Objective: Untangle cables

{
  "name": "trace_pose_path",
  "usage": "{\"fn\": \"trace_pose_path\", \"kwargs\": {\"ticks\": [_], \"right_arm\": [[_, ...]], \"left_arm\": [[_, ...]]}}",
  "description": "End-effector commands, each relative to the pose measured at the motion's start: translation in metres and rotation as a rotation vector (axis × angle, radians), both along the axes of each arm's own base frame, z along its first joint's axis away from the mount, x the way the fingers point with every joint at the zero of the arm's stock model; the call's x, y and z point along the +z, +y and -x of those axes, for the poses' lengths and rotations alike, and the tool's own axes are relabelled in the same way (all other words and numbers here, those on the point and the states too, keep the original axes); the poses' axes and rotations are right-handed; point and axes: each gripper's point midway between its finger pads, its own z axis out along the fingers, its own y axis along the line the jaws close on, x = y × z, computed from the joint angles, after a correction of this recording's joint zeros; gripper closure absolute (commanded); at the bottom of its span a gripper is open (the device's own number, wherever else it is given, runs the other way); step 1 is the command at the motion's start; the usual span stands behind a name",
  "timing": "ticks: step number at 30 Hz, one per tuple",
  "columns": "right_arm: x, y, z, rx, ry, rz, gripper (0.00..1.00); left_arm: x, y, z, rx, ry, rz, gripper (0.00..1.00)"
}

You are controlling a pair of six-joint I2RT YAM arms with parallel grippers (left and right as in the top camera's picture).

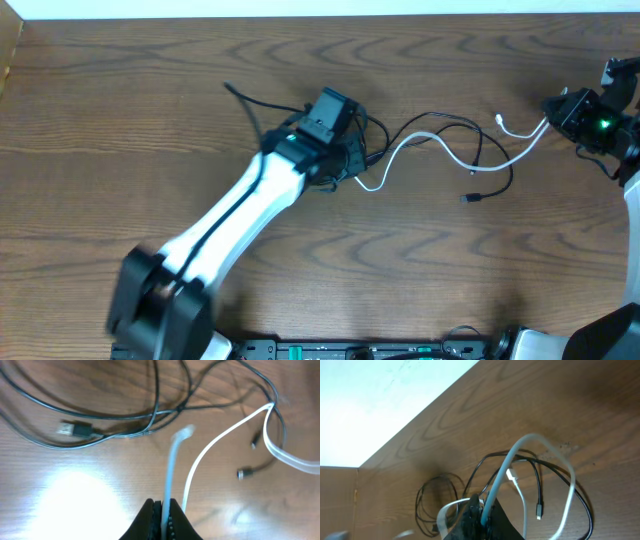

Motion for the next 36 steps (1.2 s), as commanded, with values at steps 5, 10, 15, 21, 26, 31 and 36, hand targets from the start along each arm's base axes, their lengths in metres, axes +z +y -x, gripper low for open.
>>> {"fn": "trace_pose_path", "kwargs": {"ticks": [5, 10, 15, 21, 26, 31, 36], "right_arm": [[0.007, 0.019, -0.006, 0.055, -0.027, 0.024, 0.99], [0.008, 0.048, -0.006, 0.172, -0.057, 0.051, 0.99], [0.017, 0.107, 0.003, 0.474, -0.183, 0.108, 0.99], [0.026, 0.167, 0.021, 0.729, -0.296, 0.104, 0.99], [0.019, 0.212, 0.035, 0.890, -0.332, 0.111, 0.99], [0.021, 0.251, 0.045, 1.015, -0.389, 0.037, 0.98], [0.039, 0.275, 0.057, 1.123, -0.497, -0.049, 0.90]], "left_arm": [[0.011, 0.014, 0.011, -0.322, -0.141, -0.166, 0.92], [0.027, -0.001, -0.009, -0.371, -0.276, -0.132, 0.93], [0.059, -0.038, -0.020, -0.340, -0.342, 0.108, 0.93], [0.078, -0.037, -0.037, -0.133, -0.258, 0.305, 0.93], [0.107, -0.040, -0.043, -0.123, -0.211, 0.519, 0.93], [0.123, -0.030, -0.051, -0.038, -0.119, 0.661, 0.93], [0.126, -0.020, -0.056, 0.075, -0.016, 0.732, 0.92]]}}
